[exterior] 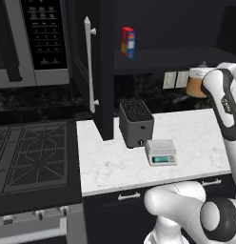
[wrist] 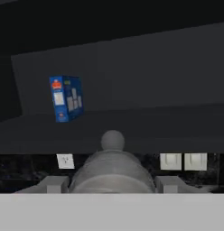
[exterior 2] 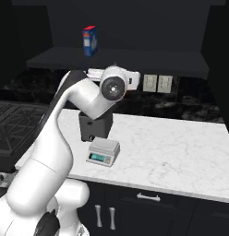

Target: Pick the honey bottle and place it on the digital scale for weighing, and close the cabinet.

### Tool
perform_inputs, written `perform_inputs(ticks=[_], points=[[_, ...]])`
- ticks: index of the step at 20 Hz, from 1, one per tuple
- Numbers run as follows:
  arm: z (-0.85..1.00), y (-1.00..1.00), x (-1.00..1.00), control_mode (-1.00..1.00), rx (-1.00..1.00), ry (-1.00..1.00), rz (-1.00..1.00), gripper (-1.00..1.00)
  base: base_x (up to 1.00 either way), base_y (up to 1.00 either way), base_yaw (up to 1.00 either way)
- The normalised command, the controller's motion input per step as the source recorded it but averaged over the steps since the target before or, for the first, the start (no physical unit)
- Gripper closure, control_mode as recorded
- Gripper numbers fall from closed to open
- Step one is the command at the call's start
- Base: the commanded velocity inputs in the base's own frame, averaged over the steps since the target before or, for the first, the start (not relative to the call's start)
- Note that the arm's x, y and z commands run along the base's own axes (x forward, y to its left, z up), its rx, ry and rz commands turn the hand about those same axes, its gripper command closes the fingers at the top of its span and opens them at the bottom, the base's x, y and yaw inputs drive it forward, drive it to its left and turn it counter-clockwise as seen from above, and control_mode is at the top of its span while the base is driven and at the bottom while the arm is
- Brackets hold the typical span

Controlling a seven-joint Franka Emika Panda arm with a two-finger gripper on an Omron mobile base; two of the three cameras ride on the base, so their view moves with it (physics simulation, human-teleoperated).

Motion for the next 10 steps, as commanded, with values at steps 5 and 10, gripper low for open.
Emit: perform_inputs(ticks=[5,10], points=[[-0.76,0.00,-0.01,-1.00,0.03,0.08,0.42,1.00,0.00,0.00,0.00],[-1.00,0.06,0.03,-1.00,0.01,-0.04,0.43,1.00,0.00,0.00,0.00]])
